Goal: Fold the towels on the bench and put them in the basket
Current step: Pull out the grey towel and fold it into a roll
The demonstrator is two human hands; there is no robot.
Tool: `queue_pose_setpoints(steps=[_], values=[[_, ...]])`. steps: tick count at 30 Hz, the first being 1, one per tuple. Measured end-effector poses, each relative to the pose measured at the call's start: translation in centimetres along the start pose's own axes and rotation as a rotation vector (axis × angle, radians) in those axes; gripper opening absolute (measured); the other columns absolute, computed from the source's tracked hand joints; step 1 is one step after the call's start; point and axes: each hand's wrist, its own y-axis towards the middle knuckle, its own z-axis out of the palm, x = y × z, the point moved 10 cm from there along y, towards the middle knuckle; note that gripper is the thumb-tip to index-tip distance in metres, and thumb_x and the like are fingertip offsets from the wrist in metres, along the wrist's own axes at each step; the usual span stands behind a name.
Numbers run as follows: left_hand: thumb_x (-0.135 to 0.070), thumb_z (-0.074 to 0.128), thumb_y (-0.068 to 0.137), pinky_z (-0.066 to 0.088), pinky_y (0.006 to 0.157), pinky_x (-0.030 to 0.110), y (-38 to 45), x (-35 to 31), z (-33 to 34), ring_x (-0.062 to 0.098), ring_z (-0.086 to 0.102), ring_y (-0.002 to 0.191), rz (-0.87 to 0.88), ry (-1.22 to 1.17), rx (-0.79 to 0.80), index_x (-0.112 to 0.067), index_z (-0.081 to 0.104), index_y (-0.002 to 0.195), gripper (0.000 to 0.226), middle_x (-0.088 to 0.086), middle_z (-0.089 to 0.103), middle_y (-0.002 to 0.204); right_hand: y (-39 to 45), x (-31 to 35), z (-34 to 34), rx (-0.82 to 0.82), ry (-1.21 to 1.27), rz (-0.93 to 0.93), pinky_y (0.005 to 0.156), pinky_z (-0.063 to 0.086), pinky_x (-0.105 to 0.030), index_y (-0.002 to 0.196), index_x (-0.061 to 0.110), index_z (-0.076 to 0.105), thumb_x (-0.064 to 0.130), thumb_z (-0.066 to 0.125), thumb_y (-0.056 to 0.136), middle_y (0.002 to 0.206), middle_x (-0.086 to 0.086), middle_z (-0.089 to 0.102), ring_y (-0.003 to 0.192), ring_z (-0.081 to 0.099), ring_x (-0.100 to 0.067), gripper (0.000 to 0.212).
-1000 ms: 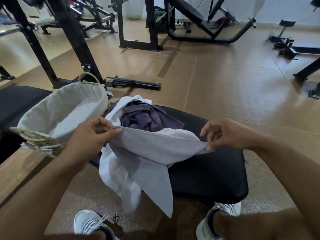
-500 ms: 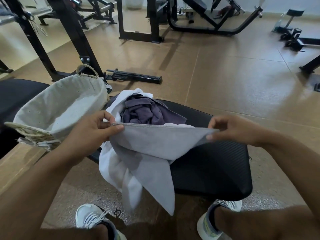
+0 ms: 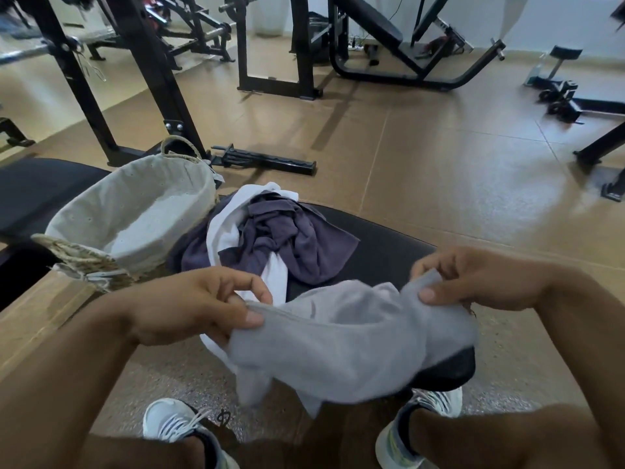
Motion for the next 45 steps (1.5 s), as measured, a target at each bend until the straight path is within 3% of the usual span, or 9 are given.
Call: queue_pose_setpoints(steps=[3,6,11,13,17,22,28,35,45], values=[[-0.024,0.087,0.077,0.057,0.066,0.026,-0.9,-0.8,-0.3,0.017,0.072,0.074,0.042,-0.118,0.098,-0.001,0.073,0.105,0.038,0.012,0.074,0.086,-0.8,1.5,2.3,0.266,0.183,-0.071,0.066,0.054,-0.025,0.097,0.011,0.069,0.016,0.065,0.098,0.088,-0.003,0.07,0.076,0.067,-0.014,0.006],[-0.036,0.096,0.06,0.056,0.067,0.03,-0.7,-1.5,-2.9,0.021,0.071,0.071,0.095,-0.168,-0.063,-0.005,0.077,0.101,0.055,0.014,0.073,0.086,-1.0,2.7,2.5,0.319,0.387,-0.101,0.068,0.058,-0.024,0.1,0.006,0.066,0.011,0.066,0.096,0.092,-0.007,0.072,0.081,0.071,-0.016,0.007],[-0.026,0.081,0.078,0.06,0.075,0.029,1.3,-0.3,-8.0,0.018,0.074,0.083,0.113,-0.064,-0.585,-0.02,0.082,0.094,0.017,0.006,0.078,0.096,0.7,-2.4,-4.7,-0.388,-0.117,0.206,0.05,0.055,-0.03,0.093,0.009,0.067,0.028,0.073,0.09,0.08,-0.01,0.069,0.061,0.066,-0.019,0.02],[-0.016,0.075,0.087,0.062,0.072,0.029,1.9,0.2,-8.9,0.019,0.075,0.082,0.117,0.0,-0.695,-0.016,0.081,0.088,0.007,0.009,0.079,0.093,0.9,-3.3,-7.4,-0.643,-0.323,0.263,0.061,0.061,-0.034,0.09,0.014,0.069,0.026,0.072,0.093,0.083,-0.009,0.072,0.066,0.071,-0.019,0.013],[-0.016,0.075,0.089,0.057,0.058,0.021,2.7,0.0,-10.0,0.012,0.072,0.069,0.14,0.031,-0.79,-0.012,0.077,0.09,0.004,0.005,0.078,0.081,1.9,-4.6,-9.0,-0.743,-0.314,0.288,0.073,0.063,-0.038,0.09,0.015,0.069,0.028,0.071,0.094,0.09,-0.009,0.074,0.079,0.073,-0.024,0.015],[-0.019,0.077,0.087,0.052,0.048,0.02,2.8,-0.6,-10.5,0.004,0.061,0.049,0.202,-0.007,-0.876,-0.01,0.067,0.083,0.014,-0.006,0.07,0.063,1.8,-4.8,-10.2,-0.839,-0.217,0.239,0.061,0.058,-0.03,0.09,0.013,0.069,0.032,0.066,0.097,0.095,-0.013,0.073,0.075,0.069,-0.02,0.021],[-0.026,0.079,0.086,0.054,0.044,0.03,3.0,-2.1,-10.5,0.015,0.06,0.048,0.277,0.009,-0.917,-0.012,0.066,0.077,0.02,0.0,0.069,0.06,1.2,-4.7,-11.6,-0.978,-0.014,0.159,0.083,0.061,-0.055,0.091,0.013,0.07,0.033,0.064,0.099,0.105,-0.022,0.071,0.087,0.07,-0.033,0.022],[-0.03,0.079,0.084,0.049,0.046,0.021,3.5,-3.1,-10.3,0.009,0.056,0.051,0.294,0.072,-0.895,-0.01,0.068,0.085,0.023,-0.006,0.065,0.061,0.2,-3.6,-12.7,-1.156,-0.039,0.072,0.09,0.058,-0.056,0.085,0.02,0.069,0.038,0.063,0.098,0.092,-0.001,0.071,0.086,0.067,-0.022,0.023],[-0.026,0.083,0.079,0.051,0.049,0.024,5.0,-4.7,-7.9,0.013,0.055,0.057,0.395,0.136,-0.831,-0.001,0.068,0.089,0.031,0.002,0.062,0.065,-0.2,-2.7,-13.6,-1.261,-0.288,0.127,0.076,0.055,-0.031,0.097,0.027,0.069,0.029,0.062,0.095,0.097,0.003,0.071,0.092,0.067,-0.018,0.008]])
